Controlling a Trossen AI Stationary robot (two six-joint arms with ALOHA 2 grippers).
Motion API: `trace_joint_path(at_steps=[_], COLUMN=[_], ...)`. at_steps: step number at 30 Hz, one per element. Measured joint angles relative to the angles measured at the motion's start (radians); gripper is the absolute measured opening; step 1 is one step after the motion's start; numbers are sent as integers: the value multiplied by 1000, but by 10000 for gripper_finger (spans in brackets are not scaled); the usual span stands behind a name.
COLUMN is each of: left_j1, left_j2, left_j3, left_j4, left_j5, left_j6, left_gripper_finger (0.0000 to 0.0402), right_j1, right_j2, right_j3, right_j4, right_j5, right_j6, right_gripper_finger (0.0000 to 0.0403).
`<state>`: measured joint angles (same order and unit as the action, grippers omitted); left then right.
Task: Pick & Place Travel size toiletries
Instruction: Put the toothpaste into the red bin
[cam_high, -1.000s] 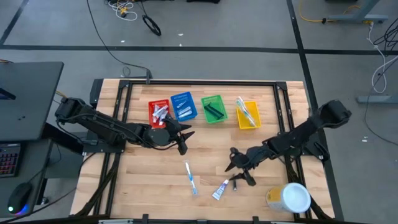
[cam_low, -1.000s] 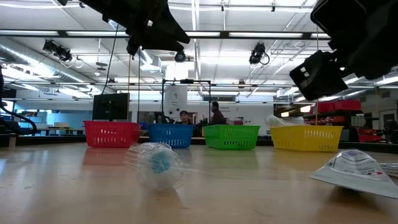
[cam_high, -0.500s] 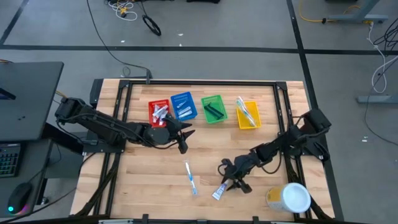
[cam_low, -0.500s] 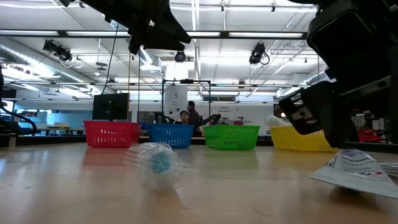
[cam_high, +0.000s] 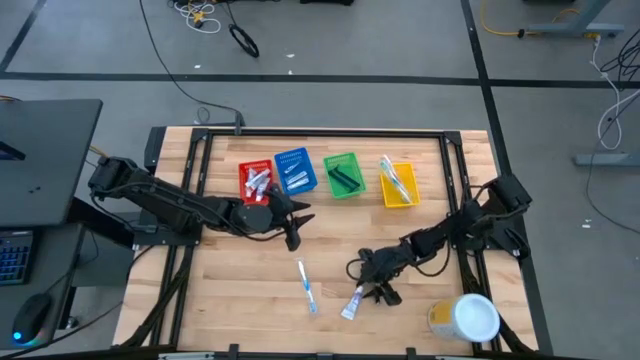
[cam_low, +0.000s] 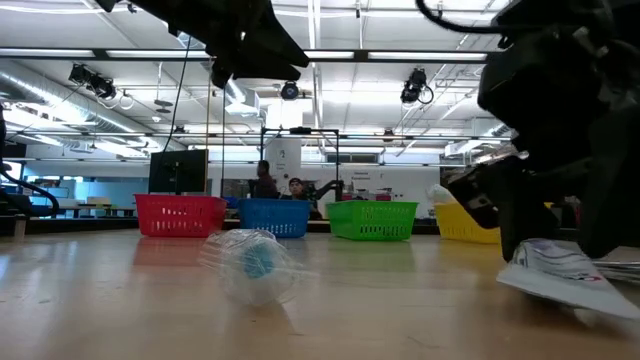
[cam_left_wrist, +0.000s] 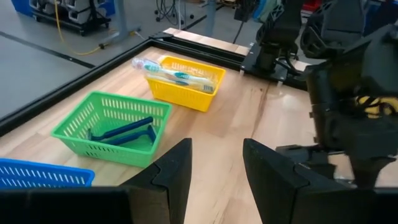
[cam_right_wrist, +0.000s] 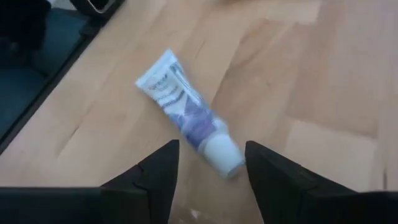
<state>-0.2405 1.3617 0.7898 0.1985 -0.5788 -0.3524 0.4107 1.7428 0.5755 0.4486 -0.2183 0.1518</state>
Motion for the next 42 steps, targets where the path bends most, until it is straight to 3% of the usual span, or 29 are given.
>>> trace_joint_path(at_steps=[12, 18, 27, 33, 42], left_j1=[0, 0, 0, 0, 0], left_j2=[0, 0, 0, 0, 0], left_j3=[0, 0, -1, -1, -1], left_j4=[-1, -3, -7, -7, -6], left_j5=[1, 1, 3, 13, 19], left_j6=[50, 47, 16, -8, -12], left_gripper_finger=[153, 153, 153, 153, 153], right_j1=[11, 2, -4, -17, -29], right_j2=[0, -13, -44, -15, 58], right_j3=[3, 5, 10, 17, 110], right_j4=[-19, 49, 27, 30, -13], right_j5=[37, 117, 9, 16, -3], right_j6=[-42, -51, -158, -303, -330], right_gripper_finger=[156, 156, 156, 156, 156])
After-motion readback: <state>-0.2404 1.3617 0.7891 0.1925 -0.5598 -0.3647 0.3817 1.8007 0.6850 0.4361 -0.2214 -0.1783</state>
